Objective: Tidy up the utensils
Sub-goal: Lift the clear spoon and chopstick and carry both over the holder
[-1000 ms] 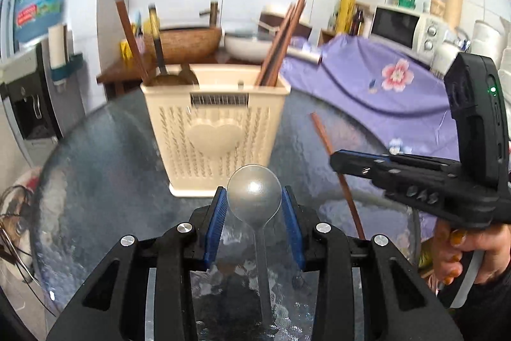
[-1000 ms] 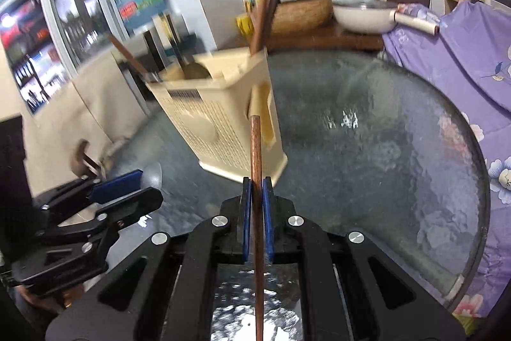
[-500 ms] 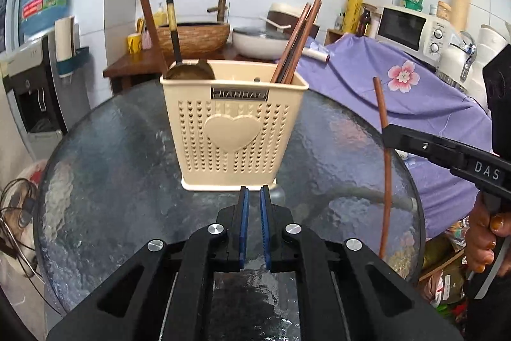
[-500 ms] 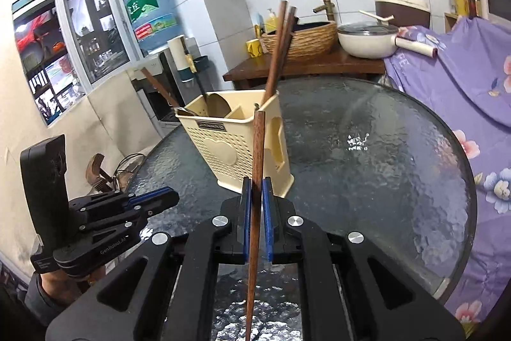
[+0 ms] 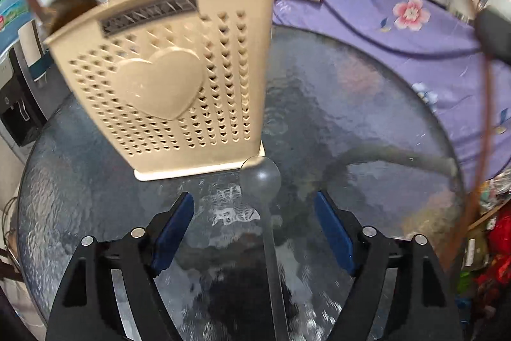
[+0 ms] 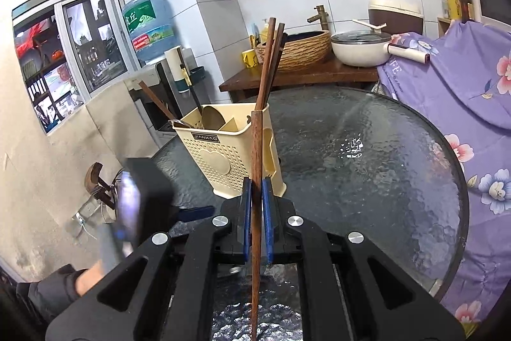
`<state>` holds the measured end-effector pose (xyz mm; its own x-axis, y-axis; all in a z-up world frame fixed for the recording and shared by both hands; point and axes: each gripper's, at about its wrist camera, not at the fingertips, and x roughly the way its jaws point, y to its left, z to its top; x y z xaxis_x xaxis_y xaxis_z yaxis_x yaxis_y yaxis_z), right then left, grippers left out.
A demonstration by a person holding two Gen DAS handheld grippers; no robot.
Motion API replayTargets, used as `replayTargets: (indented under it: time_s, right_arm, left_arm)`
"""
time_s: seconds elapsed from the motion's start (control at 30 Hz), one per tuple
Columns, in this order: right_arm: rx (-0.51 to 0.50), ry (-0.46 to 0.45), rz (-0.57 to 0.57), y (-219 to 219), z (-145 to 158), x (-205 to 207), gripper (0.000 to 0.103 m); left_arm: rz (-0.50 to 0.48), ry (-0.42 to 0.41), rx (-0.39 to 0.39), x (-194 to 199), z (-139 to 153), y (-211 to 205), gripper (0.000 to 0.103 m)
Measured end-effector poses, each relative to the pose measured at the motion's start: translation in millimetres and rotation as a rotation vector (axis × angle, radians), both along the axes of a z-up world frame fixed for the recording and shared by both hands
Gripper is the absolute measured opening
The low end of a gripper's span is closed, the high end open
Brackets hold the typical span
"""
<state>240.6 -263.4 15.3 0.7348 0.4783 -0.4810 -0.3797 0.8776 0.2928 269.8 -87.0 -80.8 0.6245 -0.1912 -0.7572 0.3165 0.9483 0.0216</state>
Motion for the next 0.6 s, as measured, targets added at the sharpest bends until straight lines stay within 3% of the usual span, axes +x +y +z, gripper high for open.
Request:
replayTargets:
  time_s: [0.07,0.3,0.47,0.5,0.6]
  right_arm:
    - [0.002,-0.004,-0.007,-2,1,-3,0.008]
    - [0.013,-0.017,-0.016,-9,5,-9,0.008]
    - [0.016,-0.021,-0.013,-10,6,-12,0.008]
    - [0.015,-0.022,-0.012,-10,6,-12,0.008]
    - [0.017,-0.022,-0.013,-11,6,-13,0.008]
  left_arm:
    - [-0.001,0.012,0.001,5,-5,-4,0.074]
    - [0.000,0.039,0.046,22,-19,-24,0.052]
    - [0.025,0.043,0.022,30,-21,-24,0.042]
    - [0.023,0.041,0.021,30,-21,-25,0.035]
    - [0.036,0.047,0.016,33,-19,-26,0.035]
